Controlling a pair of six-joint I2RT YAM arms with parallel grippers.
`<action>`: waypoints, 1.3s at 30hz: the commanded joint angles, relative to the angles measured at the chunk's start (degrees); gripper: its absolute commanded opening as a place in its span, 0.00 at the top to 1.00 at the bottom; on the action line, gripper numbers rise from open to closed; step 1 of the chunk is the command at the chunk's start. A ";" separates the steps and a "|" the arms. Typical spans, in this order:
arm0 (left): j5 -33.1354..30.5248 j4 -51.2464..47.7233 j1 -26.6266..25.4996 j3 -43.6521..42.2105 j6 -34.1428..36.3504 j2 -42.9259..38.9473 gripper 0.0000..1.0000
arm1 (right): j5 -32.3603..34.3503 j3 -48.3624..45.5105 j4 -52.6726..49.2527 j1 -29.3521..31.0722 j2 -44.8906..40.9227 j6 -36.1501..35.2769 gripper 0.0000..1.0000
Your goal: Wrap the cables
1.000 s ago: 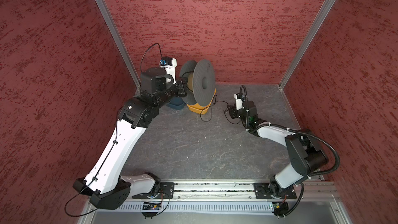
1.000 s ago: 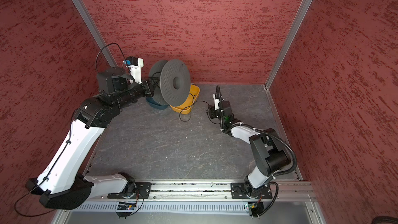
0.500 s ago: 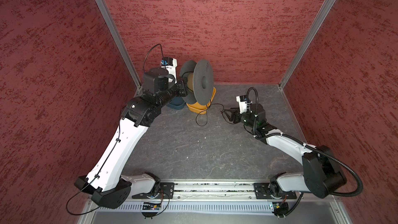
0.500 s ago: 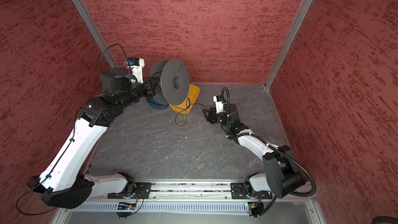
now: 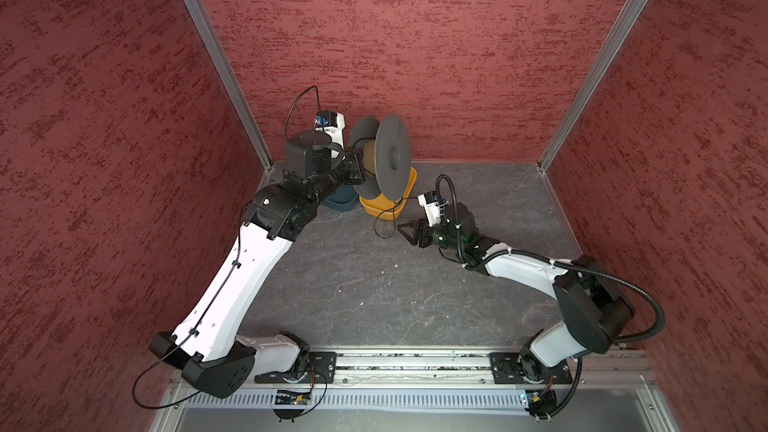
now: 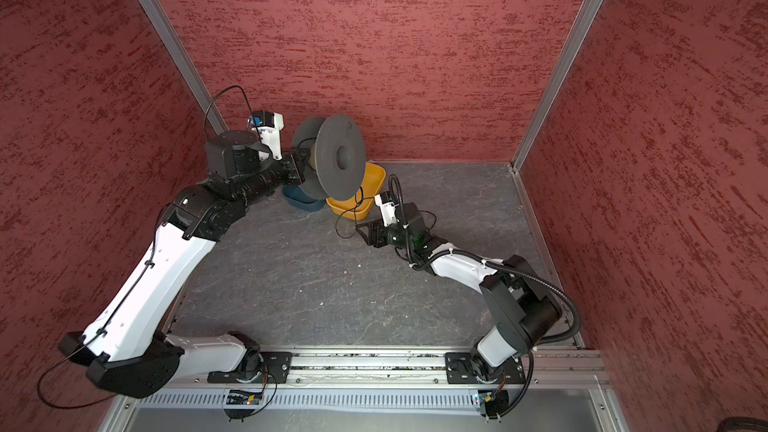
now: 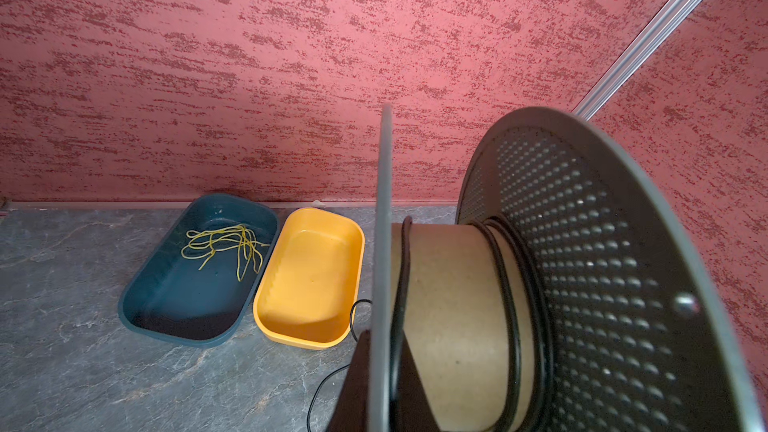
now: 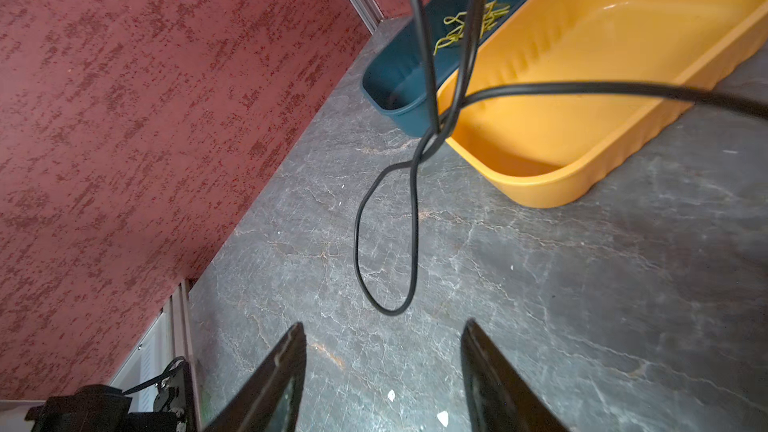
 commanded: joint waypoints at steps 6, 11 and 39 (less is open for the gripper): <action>-1.33 5.96 -1.01 0.32 -0.21 -1.70 1.00 | 11.75 5.65 2.62 1.58 6.62 6.35 0.41; -1.84 5.91 -1.19 0.26 -0.04 -2.10 1.00 | 18.73 8.73 1.02 2.00 11.01 7.71 0.41; -21.24 2.02 -2.06 1.60 6.29 -3.13 1.00 | 32.53 -14.91 -9.73 -16.10 -13.38 7.70 0.36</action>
